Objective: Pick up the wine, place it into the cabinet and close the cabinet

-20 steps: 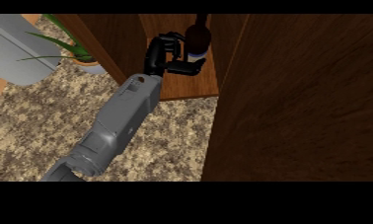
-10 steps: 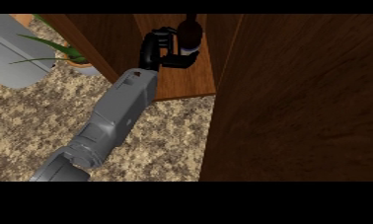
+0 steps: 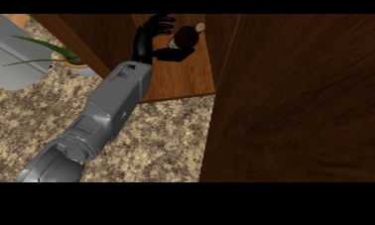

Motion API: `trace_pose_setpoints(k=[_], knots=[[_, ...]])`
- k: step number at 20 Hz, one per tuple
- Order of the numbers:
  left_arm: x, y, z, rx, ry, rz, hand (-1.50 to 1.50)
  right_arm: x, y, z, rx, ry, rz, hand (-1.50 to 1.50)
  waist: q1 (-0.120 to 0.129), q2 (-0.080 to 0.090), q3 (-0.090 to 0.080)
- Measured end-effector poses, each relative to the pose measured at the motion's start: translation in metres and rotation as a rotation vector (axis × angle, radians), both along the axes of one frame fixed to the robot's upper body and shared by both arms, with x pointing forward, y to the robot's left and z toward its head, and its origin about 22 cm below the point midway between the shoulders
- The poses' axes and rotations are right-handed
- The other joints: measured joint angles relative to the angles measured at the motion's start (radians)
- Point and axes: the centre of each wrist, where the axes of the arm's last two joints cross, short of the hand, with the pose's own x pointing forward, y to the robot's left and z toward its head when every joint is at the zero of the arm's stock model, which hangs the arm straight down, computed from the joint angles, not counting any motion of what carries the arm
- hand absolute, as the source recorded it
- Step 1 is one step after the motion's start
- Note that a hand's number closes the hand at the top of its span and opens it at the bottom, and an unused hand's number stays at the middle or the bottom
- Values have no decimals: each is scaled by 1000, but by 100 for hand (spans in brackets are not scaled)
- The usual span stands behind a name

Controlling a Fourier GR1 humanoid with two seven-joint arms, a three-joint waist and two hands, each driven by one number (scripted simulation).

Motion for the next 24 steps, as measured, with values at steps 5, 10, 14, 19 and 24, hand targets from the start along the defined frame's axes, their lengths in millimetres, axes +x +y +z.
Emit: trace_pose_setpoints(k=[5, 10, 14, 19, 24], knots=[[3, 8, 3, 49, -16, 52, -150, 0, 0, 0, 0, -12, 15, -150, -5, 4, -1], [5, 8, 7, 31, -35, 42, -150, 0, 0, -1, 1, -9, 22, -150, -6, 4, -1], [7, 7, 12, -40, -61, -19, 150, -1, -1, -2, 2, -8, 19, -150, -5, 3, -2], [11, -3, 25, -152, -113, -97, 150, -2, -3, -2, -6, 0, 13, -150, 8, -5, -1], [13, -12, 35, -246, -138, -195, -150, -3, -6, -3, -15, 5, 1, -150, 25, -13, -1]])
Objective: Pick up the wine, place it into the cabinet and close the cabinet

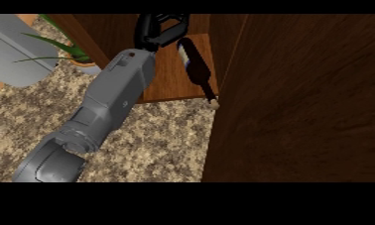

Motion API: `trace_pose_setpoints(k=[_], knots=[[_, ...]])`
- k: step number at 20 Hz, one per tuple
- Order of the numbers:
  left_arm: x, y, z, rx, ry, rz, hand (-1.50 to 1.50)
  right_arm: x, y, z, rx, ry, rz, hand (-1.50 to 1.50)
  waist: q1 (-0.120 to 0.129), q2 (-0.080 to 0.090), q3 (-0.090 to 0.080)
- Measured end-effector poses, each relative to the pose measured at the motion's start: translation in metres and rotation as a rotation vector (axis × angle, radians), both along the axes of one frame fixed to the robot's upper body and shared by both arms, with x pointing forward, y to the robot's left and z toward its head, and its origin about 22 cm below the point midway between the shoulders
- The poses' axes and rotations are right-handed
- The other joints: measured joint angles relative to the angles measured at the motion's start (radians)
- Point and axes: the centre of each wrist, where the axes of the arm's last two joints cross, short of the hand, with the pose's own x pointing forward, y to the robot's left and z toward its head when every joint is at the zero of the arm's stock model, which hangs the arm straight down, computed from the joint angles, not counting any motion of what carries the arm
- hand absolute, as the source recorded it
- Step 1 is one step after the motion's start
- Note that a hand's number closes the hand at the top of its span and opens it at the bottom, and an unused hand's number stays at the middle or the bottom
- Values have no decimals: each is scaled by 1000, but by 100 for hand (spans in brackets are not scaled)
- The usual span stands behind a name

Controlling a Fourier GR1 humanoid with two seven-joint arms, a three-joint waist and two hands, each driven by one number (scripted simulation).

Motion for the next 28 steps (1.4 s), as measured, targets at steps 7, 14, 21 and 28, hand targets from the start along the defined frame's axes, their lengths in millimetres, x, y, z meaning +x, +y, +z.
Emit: trace_pose_setpoints(k=[7, 14, 21, 28], knots=[[-3, -19, 2, -50, 2, -90, -150, -3, -4, -1, -9, 21, -22, -150, 29, -13, 1], [-7, -26, -2, -75, 13, -130, -150, -4, -8, -1, -20, 33, -54, -150, 55, -24, 1], [-16, -23, -16, -134, 24, -202, -150, -2, -11, 0, -29, 36, -81, -150, 73, -33, 1], [-37, -20, -38, -188, 43, -273, -150, -2, -11, 1, -35, 51, -90, -150, 88, -42, 2]])
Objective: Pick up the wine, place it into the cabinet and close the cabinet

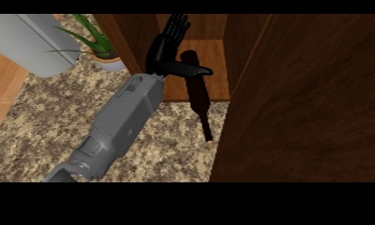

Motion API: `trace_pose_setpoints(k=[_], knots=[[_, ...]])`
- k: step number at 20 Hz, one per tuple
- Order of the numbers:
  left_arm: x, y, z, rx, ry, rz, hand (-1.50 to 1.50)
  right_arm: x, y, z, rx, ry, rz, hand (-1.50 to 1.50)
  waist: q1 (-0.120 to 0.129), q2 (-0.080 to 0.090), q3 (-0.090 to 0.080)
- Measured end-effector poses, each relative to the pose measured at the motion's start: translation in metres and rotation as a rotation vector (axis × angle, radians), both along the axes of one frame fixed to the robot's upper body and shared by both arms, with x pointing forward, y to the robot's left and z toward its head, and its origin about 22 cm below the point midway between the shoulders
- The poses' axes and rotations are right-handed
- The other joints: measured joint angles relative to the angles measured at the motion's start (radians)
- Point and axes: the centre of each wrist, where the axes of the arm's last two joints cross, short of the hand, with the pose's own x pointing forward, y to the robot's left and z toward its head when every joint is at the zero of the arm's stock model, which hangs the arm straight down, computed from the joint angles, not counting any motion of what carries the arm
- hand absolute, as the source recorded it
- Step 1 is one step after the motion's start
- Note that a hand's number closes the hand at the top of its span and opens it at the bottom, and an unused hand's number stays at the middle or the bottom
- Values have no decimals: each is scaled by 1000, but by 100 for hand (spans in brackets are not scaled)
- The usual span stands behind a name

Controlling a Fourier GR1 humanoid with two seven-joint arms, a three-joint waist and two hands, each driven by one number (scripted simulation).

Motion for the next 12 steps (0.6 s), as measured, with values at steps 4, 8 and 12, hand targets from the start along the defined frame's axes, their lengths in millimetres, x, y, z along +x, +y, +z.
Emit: trace_pose_setpoints(k=[4, 8, 12], knots=[[-18, 1, -13, -33, 22, -24, -150, -1, -2, -1, -2, 5, -17, -150, 11, -4, 0], [-40, 7, -27, -49, 39, -33, -150, -1, -4, -1, -10, 0, -30, -150, 22, -3, 0], [-64, 11, -35, -58, 50, -45, -150, -1, -3, 0, -9, 3, -30, -150, 29, -2, 0]])
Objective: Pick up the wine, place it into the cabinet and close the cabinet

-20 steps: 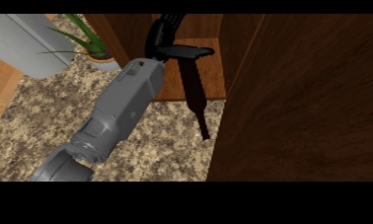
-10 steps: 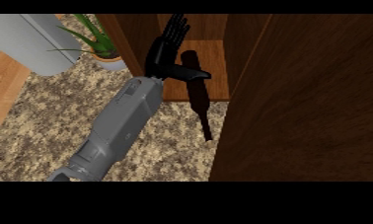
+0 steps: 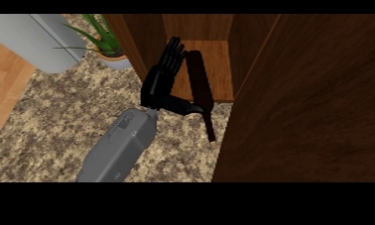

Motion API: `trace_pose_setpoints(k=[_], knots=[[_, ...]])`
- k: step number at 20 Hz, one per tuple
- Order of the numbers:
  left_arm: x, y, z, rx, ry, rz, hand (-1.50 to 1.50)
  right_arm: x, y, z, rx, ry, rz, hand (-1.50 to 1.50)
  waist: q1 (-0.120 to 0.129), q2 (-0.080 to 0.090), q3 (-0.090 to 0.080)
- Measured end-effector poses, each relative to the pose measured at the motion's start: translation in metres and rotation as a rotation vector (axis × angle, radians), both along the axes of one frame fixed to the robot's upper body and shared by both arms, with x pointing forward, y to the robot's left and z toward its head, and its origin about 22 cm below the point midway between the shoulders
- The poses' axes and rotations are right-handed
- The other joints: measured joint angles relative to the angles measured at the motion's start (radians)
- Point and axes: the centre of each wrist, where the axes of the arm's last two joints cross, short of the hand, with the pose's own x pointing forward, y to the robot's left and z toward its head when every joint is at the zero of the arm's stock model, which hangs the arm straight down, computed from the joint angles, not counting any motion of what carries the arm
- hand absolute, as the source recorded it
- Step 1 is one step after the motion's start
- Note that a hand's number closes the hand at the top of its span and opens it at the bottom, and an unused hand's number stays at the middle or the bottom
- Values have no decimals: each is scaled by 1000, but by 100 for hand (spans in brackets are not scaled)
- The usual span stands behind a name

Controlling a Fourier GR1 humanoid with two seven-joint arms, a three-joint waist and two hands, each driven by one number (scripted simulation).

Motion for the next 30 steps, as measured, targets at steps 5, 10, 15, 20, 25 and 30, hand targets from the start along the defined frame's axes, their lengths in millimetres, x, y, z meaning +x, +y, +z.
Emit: trace_pose_setpoints(k=[5, 10, 15, 20, 25, 30], knots=[[-34, 12, -9, -30, 12, 7, -150, 1, -1, 1, -15, -4, 3, -150, -5, 4, 0], [-67, 32, -11, -67, 30, 18, -150, -1, -5, 0, -54, -1, 18, -150, -12, 6, 0], [-88, 64, -9, -94, 17, 37, -150, -2, -6, 1, -96, 9, 85, -150, -14, 9, 0], [-102, 95, -11, -83, -4, 67, -150, -5, -4, -2, -121, 24, 194, -150, -15, 11, 0], [-106, 126, -8, -62, -39, 105, -150, -10, -1, -4, -176, 66, 382, 150, -17, 12, -1], [-110, 164, -5, -39, -62, 141, -150, -14, 3, -6, -178, 98, 471, 150, -19, 14, -1]])
